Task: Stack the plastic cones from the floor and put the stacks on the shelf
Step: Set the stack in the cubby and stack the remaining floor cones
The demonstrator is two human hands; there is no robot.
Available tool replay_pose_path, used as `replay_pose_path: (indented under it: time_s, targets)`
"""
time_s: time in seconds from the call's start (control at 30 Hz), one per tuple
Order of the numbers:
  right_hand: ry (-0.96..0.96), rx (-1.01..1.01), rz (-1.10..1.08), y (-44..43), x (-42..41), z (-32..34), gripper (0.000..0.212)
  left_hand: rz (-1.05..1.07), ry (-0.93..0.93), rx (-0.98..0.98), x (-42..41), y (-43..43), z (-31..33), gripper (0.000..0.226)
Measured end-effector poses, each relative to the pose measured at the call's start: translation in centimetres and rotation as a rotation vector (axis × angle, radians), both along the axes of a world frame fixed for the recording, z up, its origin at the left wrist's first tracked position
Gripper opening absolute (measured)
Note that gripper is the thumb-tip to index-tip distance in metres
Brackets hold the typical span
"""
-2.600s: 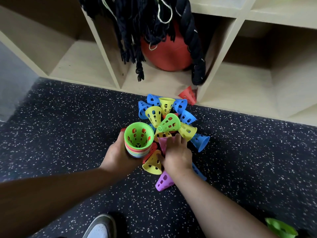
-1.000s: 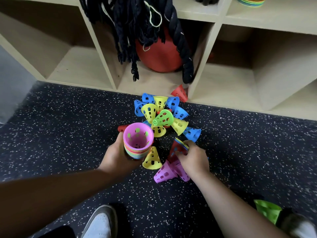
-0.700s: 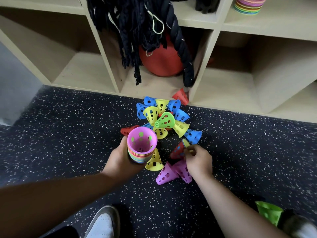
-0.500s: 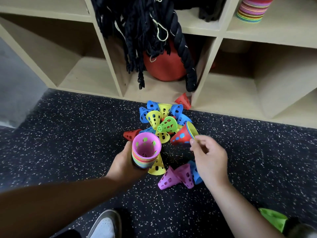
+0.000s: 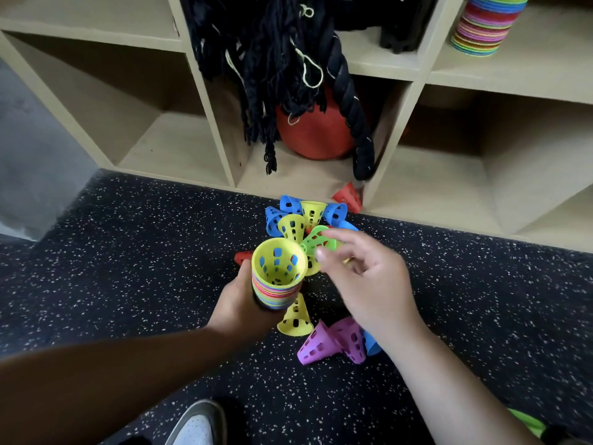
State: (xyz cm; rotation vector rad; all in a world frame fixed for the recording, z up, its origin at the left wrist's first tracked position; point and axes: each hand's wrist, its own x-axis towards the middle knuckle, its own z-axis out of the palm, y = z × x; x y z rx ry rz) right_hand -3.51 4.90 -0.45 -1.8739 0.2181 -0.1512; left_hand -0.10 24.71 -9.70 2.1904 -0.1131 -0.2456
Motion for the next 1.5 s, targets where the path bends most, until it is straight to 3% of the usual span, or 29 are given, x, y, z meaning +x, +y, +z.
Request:
replay_pose_path:
  time_s: [0.13,0.23,0.37,0.6,0.7,0.83,0.97,1.1,1.3,1.4,1.5]
  targets:
    - [0.138,-0.040,-0.250,-2.9,1.3,-4.3,0.016,0.030,0.000,-0.015,0.1,0.3,0.4,0.070]
    - [0.270,-0.230,-0.172,-3.5,2.7,-6.8,0.032,0.045,0.000,-0.017,0.3,0.5,0.6,0.071]
    - [0.236,-0.481,-0.035,-2.7,5.0,-9.4,0.050,0.055,-0.002,-0.015,0.6,0.5,0.5,0.066]
    - [0.528,-0.331,-0.203,-0.9,10.3,-11.5,0.065,0.053,0.009,-0.033,1.4,0.7,0.2,0.073]
    - [0.603,-0.176,-0.254,-0.8,11.0,-13.1,0.055,0.065,0.023,-0.040,1.9,0.8,0.0,0.071]
    - [0.517,0.048,-0.370,-0.4,10.8,-13.2,0.018,0.079,0.045,-0.025,2.8,1.1,-0.7,0.065]
    - [0.315,-0.018,-0.316,-0.7,9.0,-10.2,0.007,0.086,0.047,0.013,3.2,1.6,-1.4,0.064]
    - [0.028,0.039,-0.221,-0.7,7.7,-5.3,0.005,0.086,0.060,0.044,3.6,2.3,-2.0,0.067]
    - [-0.191,-0.023,0.041,0.2,6.7,0.1,0.009,0.068,0.050,0.028,4.1,2.0,-2.0,0.067]
    - [-0.234,-0.207,0.199,0.4,6.6,-0.5,0.011,0.065,0.039,-0.003,4.4,1.3,-1.9,0.067]
    - [-0.155,-0.119,0.266,-0.1,6.3,-1.3,0.023,0.062,0.026,-0.024,4.6,0.8,-2.1,0.069]
